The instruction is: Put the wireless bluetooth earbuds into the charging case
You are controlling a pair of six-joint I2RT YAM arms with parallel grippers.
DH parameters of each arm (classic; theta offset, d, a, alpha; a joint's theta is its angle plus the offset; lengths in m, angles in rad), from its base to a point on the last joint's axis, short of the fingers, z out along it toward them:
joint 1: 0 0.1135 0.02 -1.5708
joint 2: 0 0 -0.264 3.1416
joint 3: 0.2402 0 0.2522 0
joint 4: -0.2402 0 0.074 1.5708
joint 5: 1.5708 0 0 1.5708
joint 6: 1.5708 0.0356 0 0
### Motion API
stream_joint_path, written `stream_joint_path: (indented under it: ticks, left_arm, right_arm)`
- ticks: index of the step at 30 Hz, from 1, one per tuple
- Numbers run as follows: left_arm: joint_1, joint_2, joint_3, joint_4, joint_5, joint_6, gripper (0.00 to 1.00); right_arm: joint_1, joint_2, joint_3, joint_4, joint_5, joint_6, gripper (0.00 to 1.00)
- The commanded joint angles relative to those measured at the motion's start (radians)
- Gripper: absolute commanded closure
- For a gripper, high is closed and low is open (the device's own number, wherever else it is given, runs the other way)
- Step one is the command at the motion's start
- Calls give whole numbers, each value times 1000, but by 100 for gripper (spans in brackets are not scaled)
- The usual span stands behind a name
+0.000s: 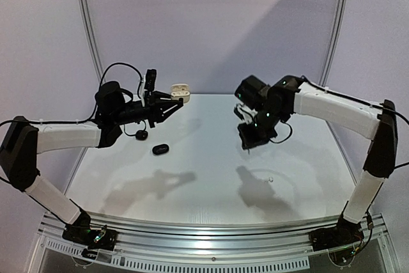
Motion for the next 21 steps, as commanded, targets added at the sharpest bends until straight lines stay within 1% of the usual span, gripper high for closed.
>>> stream_joint_path:
  ticks: [1, 4, 6, 8, 11, 15, 21]
  left_arm:
    - [-19, -12, -64, 178, -112, 45, 100]
    - [-37, 5, -91, 244, -230, 92, 100]
    - [-45, 13, -118, 304, -291, 124, 100]
    - [-55, 19, -145, 372, -340, 149, 100]
    - [-67, 26, -169, 434, -385, 167, 100]
    - [-79, 28, -190, 477, -402, 192, 100]
    - [-79, 21, -208, 493, -370, 180, 100]
  right_arm:
    - [51, -106, 182, 175, 43, -139, 100]
    - [76, -143, 162, 444, 0, -208, 100]
    - [97, -159, 115, 645, -79, -254, 100]
    - [115, -158, 92, 815, -121, -301, 100]
    - [119, -116, 112, 939, -177, -352, 100]
    - [128, -59, 156, 1011, -215, -403, 100]
    - [137, 3, 161, 1143, -266, -503, 100]
